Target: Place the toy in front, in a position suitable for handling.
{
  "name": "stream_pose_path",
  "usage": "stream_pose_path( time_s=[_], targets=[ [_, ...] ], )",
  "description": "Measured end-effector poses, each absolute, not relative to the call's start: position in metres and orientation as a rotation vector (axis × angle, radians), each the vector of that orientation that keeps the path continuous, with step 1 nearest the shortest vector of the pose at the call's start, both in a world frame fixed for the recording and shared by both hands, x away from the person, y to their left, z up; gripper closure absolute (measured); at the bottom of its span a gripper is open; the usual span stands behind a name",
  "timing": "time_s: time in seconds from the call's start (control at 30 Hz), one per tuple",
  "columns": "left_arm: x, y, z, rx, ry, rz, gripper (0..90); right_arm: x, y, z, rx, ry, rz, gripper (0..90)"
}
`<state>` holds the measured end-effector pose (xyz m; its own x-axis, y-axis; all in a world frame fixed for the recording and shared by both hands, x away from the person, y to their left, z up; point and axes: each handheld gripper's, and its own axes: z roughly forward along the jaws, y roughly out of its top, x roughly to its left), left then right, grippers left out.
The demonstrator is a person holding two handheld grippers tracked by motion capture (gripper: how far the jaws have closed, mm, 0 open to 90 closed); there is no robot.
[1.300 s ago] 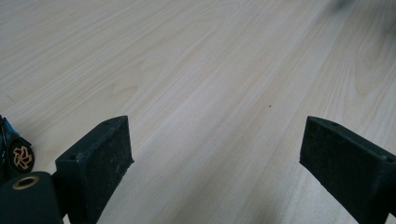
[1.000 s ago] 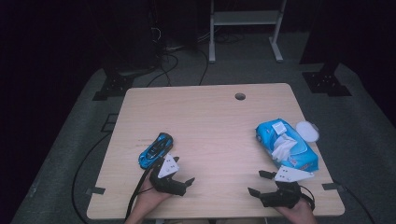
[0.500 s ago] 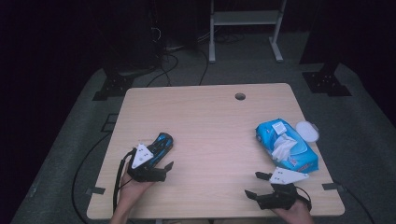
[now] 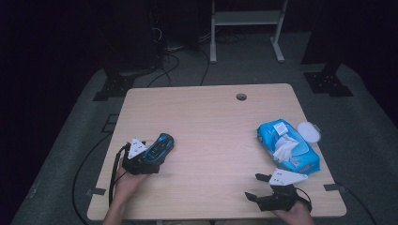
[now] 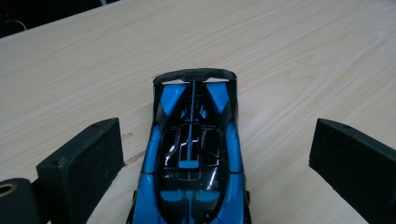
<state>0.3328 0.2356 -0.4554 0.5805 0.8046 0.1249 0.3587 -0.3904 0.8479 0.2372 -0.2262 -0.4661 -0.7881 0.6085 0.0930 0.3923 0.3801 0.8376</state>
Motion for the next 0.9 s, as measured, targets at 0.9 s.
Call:
stream_pose_path(
  time_s=[0.9],
  targets=[
    [0.361,0.231,-0.476,2.112,1.062,0.584,13.0,0.238,-0.225,-0.469,0.903,2.436,1.35,21.1]
  ],
)
